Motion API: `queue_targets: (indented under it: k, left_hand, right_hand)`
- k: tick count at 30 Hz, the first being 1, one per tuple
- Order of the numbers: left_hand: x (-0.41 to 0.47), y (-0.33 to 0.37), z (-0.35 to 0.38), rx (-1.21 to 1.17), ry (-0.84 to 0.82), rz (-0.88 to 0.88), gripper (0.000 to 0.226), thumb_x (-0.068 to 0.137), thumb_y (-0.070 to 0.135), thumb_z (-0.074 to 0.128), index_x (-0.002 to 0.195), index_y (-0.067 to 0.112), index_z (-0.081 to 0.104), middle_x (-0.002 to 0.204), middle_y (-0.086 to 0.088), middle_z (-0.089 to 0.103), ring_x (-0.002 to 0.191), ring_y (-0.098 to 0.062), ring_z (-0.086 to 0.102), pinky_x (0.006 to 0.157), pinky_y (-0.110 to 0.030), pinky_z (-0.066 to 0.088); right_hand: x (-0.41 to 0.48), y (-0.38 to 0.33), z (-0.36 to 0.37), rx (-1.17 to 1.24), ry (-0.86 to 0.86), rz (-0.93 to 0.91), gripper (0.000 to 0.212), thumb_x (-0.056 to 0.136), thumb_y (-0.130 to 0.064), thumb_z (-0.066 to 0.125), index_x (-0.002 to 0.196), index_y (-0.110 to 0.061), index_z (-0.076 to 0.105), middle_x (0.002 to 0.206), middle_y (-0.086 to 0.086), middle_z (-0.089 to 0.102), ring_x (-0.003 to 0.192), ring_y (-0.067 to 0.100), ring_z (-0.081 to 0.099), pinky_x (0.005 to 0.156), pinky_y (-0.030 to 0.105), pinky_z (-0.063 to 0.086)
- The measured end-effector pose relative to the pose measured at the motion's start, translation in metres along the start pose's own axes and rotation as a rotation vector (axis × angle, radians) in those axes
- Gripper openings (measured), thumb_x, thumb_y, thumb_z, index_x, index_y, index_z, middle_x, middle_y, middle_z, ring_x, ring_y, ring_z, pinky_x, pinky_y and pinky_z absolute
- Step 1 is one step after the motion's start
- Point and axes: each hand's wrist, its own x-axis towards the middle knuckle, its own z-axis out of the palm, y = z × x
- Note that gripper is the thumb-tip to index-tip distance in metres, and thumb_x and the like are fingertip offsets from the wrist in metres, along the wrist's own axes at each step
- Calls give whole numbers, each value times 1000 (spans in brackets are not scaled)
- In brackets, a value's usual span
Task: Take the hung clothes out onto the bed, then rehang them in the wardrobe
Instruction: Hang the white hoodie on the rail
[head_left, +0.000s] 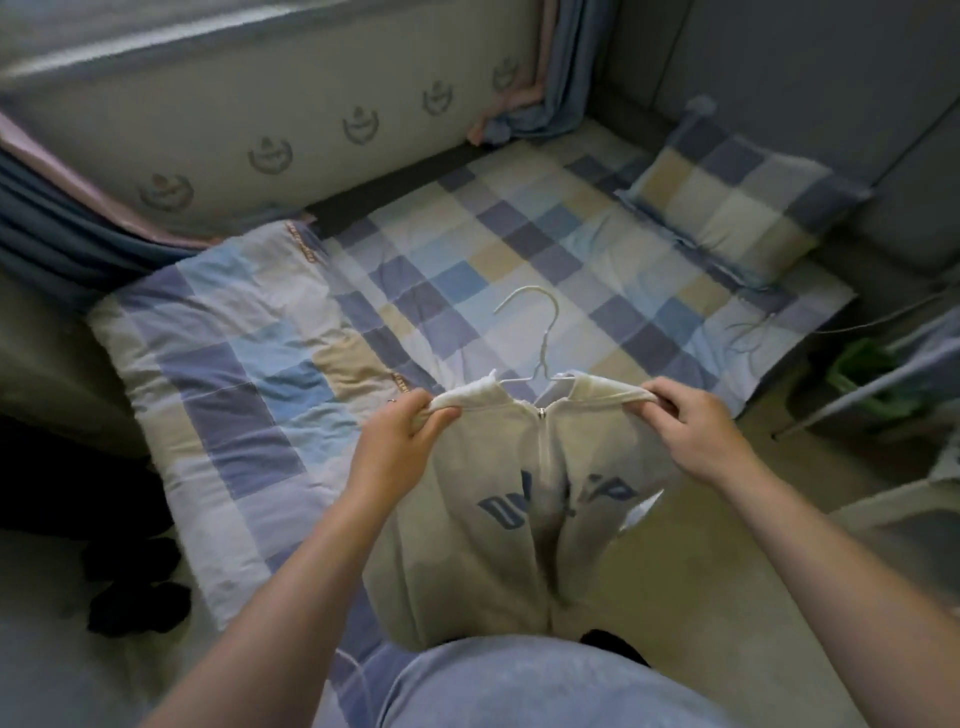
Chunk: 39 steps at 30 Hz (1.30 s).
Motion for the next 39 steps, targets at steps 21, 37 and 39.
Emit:
queue_targets:
  k: [21, 37, 39]
  left_hand:
    - [21, 413, 310, -116, -386, 613, 38, 84, 60, 48, 96, 27, 64, 85, 13, 57, 82, -6, 55, 69, -21, 38]
    - [34, 741, 556, -383, -789, 1085, 19, 92, 45, 62, 86, 27, 63, 81, 6, 61, 77, -11, 57, 67, -29, 47]
    - [31, 784, 583, -428, -847, 1137, 18, 92, 44, 62, 83, 28, 61, 78, 6, 60, 73, -10, 56, 64, -26, 42]
  right_hand:
    - [-247, 245, -327, 28, 614, 360, 9, 94, -38, 57, 92, -33, 65, 73, -6, 65, 65, 7, 60, 59, 31, 50]
    - [-377, 331, -529, -221, 1107, 725, 17, 93, -34, 62, 82, -22, 64, 69, -2, 61, 67, 16, 59, 68, 47, 49]
    - [-385, 328, -555, -256, 1136, 805, 18, 94, -35, 60, 86, -20, 66, 75, 1, 65, 73, 19, 62, 71, 48, 52]
